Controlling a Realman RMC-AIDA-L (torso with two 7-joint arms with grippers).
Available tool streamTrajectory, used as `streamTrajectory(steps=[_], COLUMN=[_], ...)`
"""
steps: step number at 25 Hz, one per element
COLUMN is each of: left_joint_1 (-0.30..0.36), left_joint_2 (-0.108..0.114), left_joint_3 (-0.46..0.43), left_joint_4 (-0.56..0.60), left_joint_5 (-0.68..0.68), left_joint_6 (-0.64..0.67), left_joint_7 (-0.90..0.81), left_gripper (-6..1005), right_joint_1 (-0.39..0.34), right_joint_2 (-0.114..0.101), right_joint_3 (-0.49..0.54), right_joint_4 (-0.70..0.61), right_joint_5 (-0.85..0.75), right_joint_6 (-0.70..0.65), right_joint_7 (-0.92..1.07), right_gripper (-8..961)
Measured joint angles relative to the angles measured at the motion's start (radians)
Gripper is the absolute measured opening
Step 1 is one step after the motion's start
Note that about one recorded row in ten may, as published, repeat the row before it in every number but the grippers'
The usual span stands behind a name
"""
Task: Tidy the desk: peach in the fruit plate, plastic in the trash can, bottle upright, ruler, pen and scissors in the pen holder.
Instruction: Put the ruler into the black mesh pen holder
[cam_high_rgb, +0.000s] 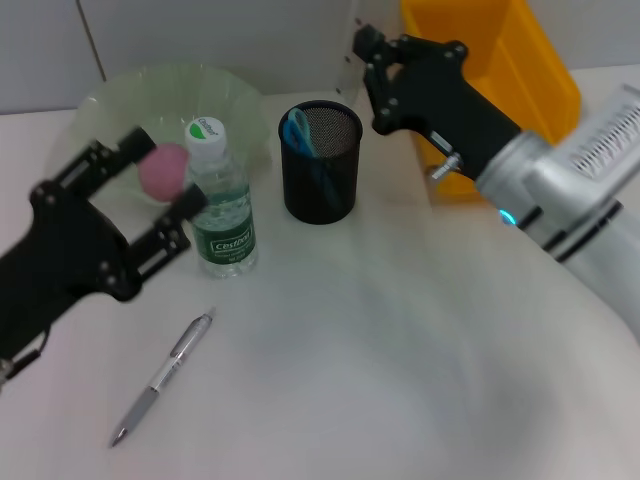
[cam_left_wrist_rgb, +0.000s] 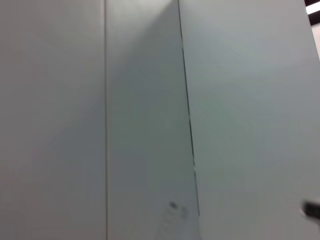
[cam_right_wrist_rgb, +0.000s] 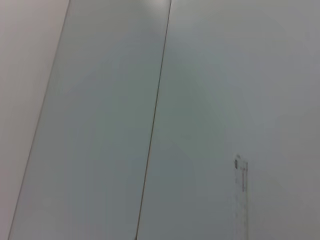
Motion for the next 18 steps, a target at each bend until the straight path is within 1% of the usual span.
streamTrajectory(steps=[4,8,15,18], left_joint_1=[-0.008,-0.014,-0.013,-0.013], left_joint_2=[-0.001,0.000,0.000,0.001], left_joint_3=[0.000,0.001,0.005,0.005], left_joint_4=[-0.038,-0.070,-0.076,-0.076], left_joint_5=[0.019,0.020,0.020,0.021], left_joint_6=[-0.007,-0.008,-0.009,-0.009], left_joint_7=[0.005,0.012,0.019,0.019], left_gripper=[695,695,695,694], right_joint_1=[0.038,0.059,0.087,0.087], right_joint_2=[0.000,0.001,0.005,0.006], right_joint_3=[0.011,0.012,0.012,0.013], right_joint_4=[0.003,0.005,0.012,0.014], right_joint_5=[0.000,-0.003,-0.006,-0.003], right_joint_6=[0.074,0.134,0.259,0.281], right_joint_7=[0.037,0.084,0.105,0.106], right_gripper=[36,51,78,90])
